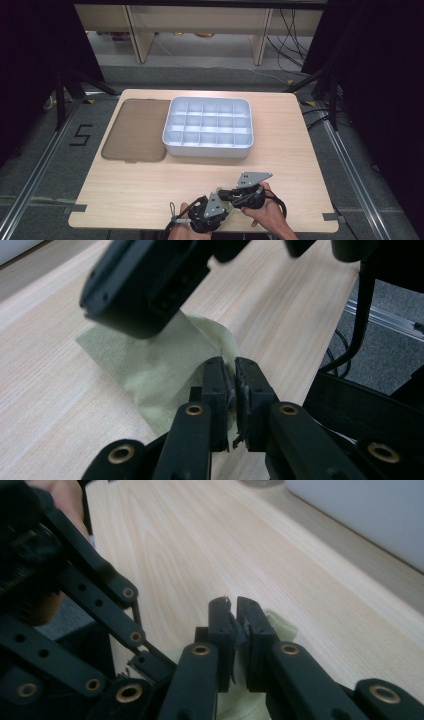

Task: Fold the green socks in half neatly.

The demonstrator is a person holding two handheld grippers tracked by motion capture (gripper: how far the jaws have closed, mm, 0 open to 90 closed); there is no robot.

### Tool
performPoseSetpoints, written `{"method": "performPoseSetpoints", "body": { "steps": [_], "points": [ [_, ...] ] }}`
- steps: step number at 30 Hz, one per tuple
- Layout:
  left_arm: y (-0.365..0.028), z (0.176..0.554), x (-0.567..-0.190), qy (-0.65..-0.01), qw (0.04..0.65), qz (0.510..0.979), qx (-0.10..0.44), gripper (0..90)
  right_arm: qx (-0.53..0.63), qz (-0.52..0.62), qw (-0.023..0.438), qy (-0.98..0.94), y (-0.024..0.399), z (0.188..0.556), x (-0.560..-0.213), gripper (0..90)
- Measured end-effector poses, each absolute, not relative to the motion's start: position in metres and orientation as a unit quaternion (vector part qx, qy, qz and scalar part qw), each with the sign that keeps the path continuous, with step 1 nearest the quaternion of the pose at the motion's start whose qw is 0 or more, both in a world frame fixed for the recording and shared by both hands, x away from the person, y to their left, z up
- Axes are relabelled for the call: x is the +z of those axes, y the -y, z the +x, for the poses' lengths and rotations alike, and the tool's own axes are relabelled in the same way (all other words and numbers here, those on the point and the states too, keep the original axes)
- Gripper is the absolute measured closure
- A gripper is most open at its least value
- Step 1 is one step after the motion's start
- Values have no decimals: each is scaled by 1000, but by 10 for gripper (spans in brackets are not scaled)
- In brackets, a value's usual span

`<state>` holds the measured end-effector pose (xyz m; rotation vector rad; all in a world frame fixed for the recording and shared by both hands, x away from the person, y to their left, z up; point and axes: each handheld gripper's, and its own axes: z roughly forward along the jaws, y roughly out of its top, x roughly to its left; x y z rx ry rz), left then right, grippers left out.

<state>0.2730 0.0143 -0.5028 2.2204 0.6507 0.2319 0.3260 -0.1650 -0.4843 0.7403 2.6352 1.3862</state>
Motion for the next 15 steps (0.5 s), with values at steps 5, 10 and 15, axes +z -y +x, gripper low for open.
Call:
{"method": "performPoseSetpoints", "body": {
  "steps": [5, 10, 15],
  "points": [
    [-14, 273, -503, -257, 402, 874, 90, 830, 412, 231, 46, -880, 165, 331, -496, 863],
    [-14, 272, -503, -263, 410, 869, 82, 816, 406, 237, 41, -881, 166, 333, -501, 876],
    [-20, 275, -496, -262, 423, 864, 70, 772, 405, 245, 38, -880, 166, 332, -501, 878]
  ]
}}
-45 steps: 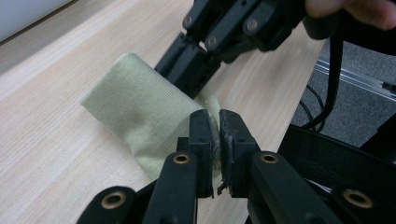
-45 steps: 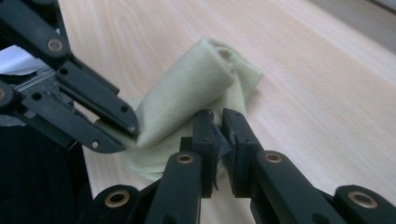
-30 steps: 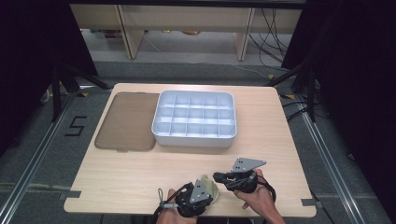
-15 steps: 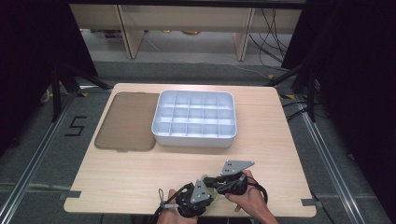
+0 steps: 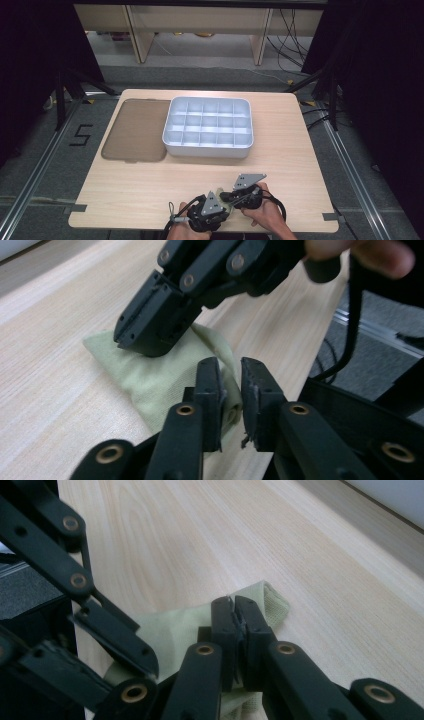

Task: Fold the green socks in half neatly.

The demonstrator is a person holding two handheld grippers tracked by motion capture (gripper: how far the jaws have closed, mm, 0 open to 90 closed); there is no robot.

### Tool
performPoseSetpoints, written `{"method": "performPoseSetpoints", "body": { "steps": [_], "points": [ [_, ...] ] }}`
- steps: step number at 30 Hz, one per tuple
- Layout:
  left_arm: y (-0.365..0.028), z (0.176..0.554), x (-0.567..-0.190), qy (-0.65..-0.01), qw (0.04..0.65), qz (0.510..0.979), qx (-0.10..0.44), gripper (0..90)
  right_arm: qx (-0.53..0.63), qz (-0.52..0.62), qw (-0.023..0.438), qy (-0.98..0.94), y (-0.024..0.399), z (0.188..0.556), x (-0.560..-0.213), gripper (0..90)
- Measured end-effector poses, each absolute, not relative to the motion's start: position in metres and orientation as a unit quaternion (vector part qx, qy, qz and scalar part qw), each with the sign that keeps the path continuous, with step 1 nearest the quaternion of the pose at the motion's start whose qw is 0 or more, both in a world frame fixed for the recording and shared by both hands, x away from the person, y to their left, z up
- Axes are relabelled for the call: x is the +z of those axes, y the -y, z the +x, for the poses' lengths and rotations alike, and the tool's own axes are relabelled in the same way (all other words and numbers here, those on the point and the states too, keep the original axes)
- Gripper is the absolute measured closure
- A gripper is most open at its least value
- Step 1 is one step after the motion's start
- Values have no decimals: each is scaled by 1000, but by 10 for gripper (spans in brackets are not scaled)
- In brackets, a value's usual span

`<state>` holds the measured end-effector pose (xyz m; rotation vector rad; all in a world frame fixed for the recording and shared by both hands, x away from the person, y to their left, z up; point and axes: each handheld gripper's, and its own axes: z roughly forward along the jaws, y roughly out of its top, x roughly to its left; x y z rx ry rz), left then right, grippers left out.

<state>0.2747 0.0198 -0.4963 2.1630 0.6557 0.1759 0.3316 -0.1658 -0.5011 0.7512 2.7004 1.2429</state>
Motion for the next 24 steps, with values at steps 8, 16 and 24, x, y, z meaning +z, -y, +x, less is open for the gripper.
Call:
{"method": "performPoseSetpoints", "body": {
  "steps": [8, 16, 24],
  "points": [
    [-35, 276, -479, -273, 441, 853, 63, 793, 406, 248, 32, -879, 166, 332, -501, 877],
    [-25, 278, -497, -252, 399, 880, 53, 817, 406, 247, 33, -879, 167, 332, -501, 877],
    [-24, 278, -502, -251, 395, 882, 52, 825, 408, 235, 42, -881, 167, 333, -501, 873]
  ]
}}
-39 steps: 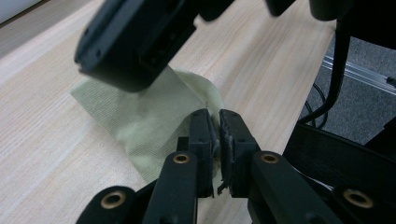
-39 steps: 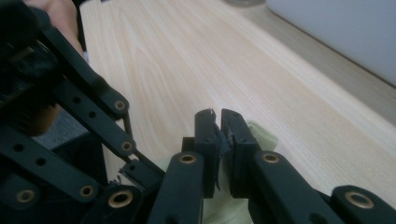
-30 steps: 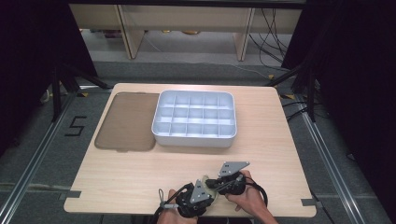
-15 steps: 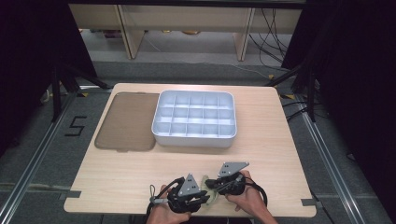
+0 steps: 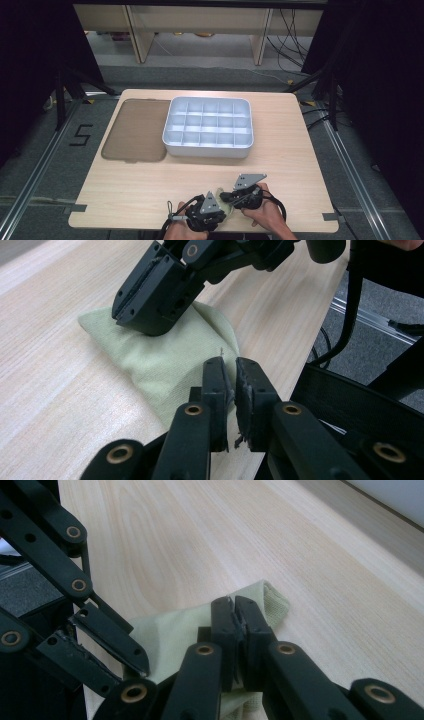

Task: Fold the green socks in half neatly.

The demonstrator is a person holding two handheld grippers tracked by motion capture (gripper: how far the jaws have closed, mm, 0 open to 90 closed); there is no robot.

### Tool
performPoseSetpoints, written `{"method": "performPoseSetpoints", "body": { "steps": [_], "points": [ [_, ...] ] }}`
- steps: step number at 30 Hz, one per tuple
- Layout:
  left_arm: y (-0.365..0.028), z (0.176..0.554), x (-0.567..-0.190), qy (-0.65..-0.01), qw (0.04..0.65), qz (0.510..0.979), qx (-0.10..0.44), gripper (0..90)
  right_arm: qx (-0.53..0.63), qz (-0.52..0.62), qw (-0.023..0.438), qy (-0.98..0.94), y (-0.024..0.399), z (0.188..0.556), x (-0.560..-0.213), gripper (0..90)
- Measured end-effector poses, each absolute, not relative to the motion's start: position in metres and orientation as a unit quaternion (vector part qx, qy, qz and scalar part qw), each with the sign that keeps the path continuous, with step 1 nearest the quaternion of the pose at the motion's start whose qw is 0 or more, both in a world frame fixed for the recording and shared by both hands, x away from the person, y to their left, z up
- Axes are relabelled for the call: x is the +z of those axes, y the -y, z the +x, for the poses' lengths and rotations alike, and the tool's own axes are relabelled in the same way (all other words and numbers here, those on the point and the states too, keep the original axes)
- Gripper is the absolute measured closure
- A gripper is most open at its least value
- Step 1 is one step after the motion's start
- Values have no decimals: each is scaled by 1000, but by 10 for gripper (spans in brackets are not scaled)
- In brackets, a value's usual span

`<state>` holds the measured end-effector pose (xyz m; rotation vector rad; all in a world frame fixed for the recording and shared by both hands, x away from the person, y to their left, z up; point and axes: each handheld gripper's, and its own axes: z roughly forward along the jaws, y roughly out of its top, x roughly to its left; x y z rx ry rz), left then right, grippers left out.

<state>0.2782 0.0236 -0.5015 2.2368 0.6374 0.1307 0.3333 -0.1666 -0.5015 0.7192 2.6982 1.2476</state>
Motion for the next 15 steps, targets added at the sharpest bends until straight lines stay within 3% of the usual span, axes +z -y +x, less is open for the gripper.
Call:
{"method": "performPoseSetpoints", "body": {
  "steps": [10, 15],
  "points": [
    [-24, 279, -502, -261, 394, 880, 49, 829, 424, 248, 38, -870, 169, 333, -491, 767],
    [-23, 277, -503, -267, 397, 877, 44, 829, 426, 265, 29, -864, 178, 340, -485, 625]
  ]
}}
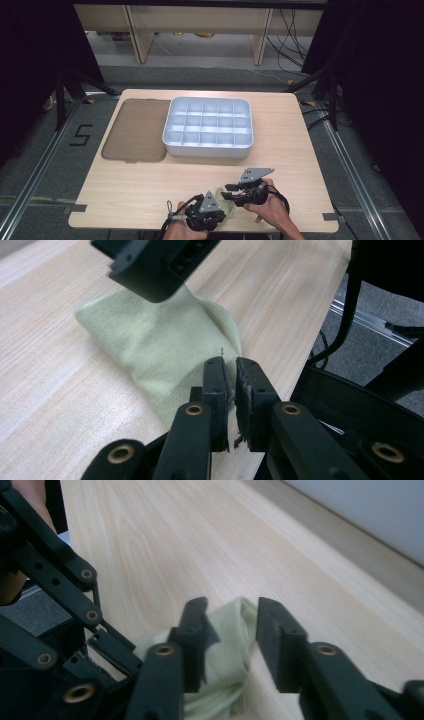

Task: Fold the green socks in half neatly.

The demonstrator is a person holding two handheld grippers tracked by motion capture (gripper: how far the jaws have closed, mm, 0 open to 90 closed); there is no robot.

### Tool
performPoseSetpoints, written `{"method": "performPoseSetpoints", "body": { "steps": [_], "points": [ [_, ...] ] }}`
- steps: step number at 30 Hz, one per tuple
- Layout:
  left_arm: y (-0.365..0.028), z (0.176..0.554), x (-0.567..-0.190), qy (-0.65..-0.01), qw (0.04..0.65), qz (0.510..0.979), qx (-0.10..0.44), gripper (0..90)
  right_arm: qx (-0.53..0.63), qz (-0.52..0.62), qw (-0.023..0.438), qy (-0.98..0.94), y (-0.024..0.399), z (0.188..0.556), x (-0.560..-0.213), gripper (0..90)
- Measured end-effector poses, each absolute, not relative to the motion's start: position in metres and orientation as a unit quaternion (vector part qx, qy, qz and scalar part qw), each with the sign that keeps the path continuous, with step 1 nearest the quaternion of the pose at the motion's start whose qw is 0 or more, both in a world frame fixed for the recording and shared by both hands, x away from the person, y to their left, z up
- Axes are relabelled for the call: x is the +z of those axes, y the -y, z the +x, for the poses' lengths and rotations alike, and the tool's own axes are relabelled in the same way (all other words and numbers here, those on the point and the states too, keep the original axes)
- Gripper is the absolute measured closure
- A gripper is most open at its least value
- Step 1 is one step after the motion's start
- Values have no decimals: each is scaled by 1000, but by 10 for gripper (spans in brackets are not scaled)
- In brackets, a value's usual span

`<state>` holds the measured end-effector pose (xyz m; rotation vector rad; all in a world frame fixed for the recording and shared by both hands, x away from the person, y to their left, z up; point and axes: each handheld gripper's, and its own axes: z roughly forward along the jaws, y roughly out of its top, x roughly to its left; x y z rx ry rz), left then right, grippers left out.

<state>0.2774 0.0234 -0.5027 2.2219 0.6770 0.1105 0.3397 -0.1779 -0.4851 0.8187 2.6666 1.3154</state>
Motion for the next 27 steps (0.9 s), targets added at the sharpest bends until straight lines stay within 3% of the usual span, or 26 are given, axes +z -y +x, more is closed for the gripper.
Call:
{"method": "performPoseSetpoints", "body": {
  "steps": [9, 11, 20, 27],
  "points": [
    [-24, 278, -503, -267, 395, 878, 45, 825, 377, 276, 11, -884, 166, 339, -495, 445],
    [-24, 278, -503, -264, 395, 879, 45, 825, 371, 260, 27, -891, 164, 342, -498, 417],
    [-24, 277, -503, -265, 395, 878, 50, 816, 352, 309, -6, -883, 163, 346, -503, 425],
    [-24, 276, -503, -264, 398, 877, 45, 812, 354, 303, -23, -885, 163, 348, -503, 530]
  ]
}}
